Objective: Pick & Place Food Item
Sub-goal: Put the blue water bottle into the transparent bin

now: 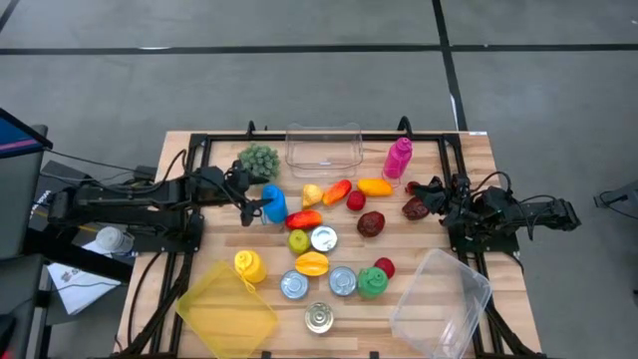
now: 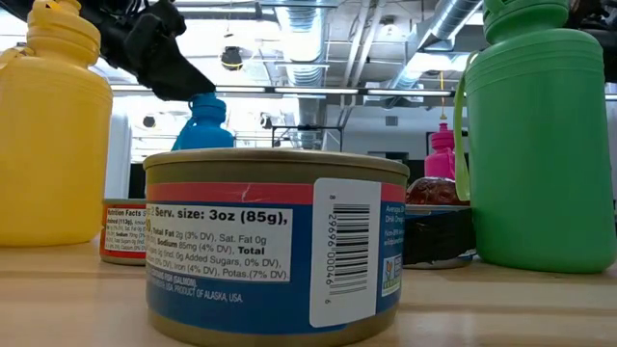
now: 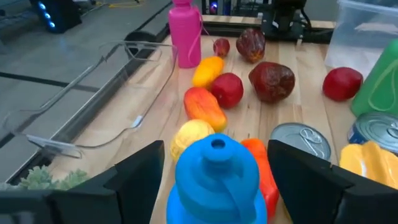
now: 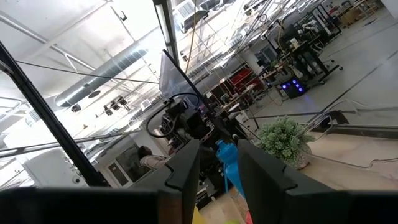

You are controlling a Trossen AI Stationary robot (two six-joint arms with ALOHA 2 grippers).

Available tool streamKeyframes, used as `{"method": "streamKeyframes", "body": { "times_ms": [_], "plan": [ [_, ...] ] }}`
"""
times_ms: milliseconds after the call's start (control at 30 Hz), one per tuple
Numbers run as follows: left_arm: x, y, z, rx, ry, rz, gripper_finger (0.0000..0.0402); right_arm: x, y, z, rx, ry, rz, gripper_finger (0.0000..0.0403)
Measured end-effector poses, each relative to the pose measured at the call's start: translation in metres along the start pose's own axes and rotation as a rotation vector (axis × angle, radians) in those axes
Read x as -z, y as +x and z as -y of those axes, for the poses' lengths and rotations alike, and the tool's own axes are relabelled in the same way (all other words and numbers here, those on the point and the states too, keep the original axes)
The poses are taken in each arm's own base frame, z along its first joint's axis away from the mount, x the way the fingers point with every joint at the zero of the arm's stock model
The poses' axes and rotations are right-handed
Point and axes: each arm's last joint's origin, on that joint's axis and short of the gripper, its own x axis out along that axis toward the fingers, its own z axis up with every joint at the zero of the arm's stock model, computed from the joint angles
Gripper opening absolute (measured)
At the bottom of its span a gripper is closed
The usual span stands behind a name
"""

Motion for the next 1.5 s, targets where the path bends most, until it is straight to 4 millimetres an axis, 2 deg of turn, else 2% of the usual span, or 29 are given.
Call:
{"method": "streamKeyframes", "body": {
  "times_ms": [333,533,1033,1500],
  "plan": [
    [0.007,0.004,0.001,0.016,-0.017,-0.071,0.0234,0.000,0.000,0.000,-0.001,-0.001,-0.001,0.0104],
    [0.005,0.008,0.002,0.029,-0.020,-0.049,0.0225,0.001,0.000,0.001,0.006,-0.005,-0.011,0.0104],
    [0.003,0.007,0.002,0.029,-0.055,-0.036,0.0267,0.003,0.000,0.002,0.014,-0.010,-0.024,0.0104],
    [0.009,0.018,0.003,0.024,-0.040,-0.090,0.0327,0.003,0.000,0.002,0.014,-0.010,-0.024,0.0104]
  ]
}}
